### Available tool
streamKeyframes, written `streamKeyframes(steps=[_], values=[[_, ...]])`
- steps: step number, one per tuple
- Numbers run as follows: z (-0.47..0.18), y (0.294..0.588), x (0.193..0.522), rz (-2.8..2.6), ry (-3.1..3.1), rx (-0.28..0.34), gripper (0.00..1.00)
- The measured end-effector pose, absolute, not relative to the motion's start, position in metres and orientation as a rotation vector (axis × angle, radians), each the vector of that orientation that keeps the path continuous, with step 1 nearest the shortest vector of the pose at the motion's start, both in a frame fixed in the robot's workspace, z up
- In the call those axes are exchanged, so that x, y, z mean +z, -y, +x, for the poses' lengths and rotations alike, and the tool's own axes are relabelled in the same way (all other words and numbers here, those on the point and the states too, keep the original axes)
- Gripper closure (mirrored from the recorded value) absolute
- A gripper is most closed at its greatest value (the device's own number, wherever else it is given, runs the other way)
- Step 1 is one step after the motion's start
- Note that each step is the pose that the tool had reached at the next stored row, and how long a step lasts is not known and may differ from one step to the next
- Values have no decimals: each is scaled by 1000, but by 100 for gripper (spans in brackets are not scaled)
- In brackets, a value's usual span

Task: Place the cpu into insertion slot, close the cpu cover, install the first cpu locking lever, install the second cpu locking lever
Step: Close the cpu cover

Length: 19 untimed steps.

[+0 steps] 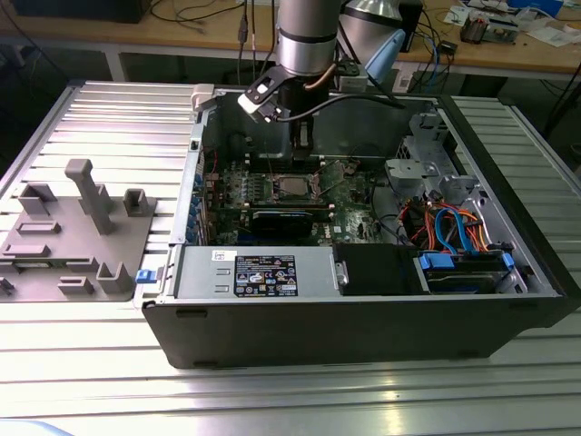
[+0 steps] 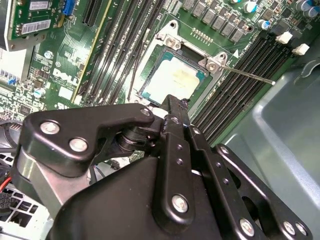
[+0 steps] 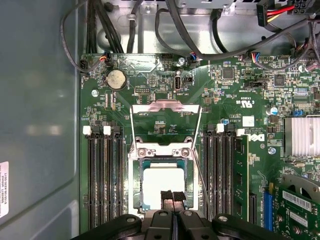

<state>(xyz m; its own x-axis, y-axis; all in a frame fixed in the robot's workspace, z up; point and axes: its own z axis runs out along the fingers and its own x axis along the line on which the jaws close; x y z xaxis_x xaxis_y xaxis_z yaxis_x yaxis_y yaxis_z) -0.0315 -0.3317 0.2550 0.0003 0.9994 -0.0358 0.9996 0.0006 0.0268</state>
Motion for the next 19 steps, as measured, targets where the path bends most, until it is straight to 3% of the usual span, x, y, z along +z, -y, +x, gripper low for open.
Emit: streamKeyframes(steps=[19], values=[[-31, 332, 265, 2190, -2191, -10, 89]])
